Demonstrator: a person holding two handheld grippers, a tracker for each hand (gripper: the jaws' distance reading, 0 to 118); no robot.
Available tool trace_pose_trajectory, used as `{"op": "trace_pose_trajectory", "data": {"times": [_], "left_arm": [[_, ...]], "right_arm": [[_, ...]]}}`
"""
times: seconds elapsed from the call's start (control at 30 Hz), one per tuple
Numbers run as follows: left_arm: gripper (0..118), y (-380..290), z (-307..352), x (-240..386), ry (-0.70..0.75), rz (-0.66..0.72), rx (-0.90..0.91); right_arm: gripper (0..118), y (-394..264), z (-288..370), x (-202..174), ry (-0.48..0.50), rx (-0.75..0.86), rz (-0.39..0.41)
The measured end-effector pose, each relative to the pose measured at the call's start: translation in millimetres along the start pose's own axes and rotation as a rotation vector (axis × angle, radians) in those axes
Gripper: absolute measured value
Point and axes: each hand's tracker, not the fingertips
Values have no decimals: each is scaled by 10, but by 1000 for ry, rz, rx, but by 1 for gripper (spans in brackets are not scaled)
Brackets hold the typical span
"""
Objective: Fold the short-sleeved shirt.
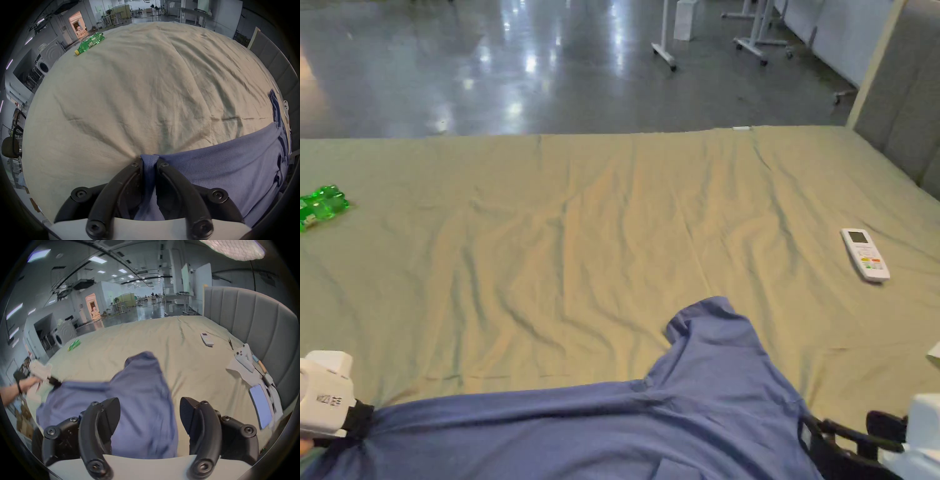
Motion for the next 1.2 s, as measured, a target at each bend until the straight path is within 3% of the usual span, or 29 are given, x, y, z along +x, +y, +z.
{"op": "trace_pose_trajectory", "data": {"times": [0.1, 0.2, 0.33, 0.43, 0.47, 0.53, 0.57, 0.67, 0.7, 0.8, 0.83, 0.93, 0.97, 1.0, 1.13, 1.2], "left_arm": [[15, 69, -28, -66, -11, 3, -26], [15, 152, -100, -215, -52, 30, -59], [15, 34, -123, -226, -58, 13, -63], [15, -158, 6, -134, -67, 17, -52], [15, -246, 63, -71, -71, 20, -48], [15, -700, 197, 95, -79, 27, -40], [15, -463, 92, -35, -77, 25, -35], [14, -923, 188, 273, -59, 31, -5], [13, -635, 165, 69, -62, 39, 34], [11, -976, 577, -153, -149, 151, 125], [10, -561, 573, -430, -225, 176, 182], [10, -1158, 1229, -637, -301, 163, 284], [10, -959, 1341, -704, -325, 149, 300], [10, -1170, 1526, -765, -340, 149, 321], [10, -1981, 1914, -917, -357, 176, 333], [10, -2462, 2018, -959, -368, 200, 309]], "right_arm": [[76, 435, -628, 214, 25, -163, -54], [76, 602, -1217, 265, -48, -344, -35], [75, 488, -1725, 176, -194, -420, 71], [64, 395, -1827, 74, -194, -482, 120], [51, 401, -1843, 78, -204, -446, 164], [21, 414, -1793, 54, -147, -437, 154], [3, 404, -1782, 35, -152, -437, 144], [1, 352, -1847, 47, -147, -435, 150], [1, 353, -1850, 81, -144, -433, 139], [1, 418, -1463, 49, -129, -322, 79], [0, 451, -1263, 70, -99, -271, 71], [0, 450, -632, 136, -26, -177, 6], [0, 393, -419, 142, -8, -155, -4], [0, 282, -127, 121, -21, -129, -48], [0, -248, 583, 122, -18, -90, -32], [0, -511, 857, 146, -19, -78, -62]]}}
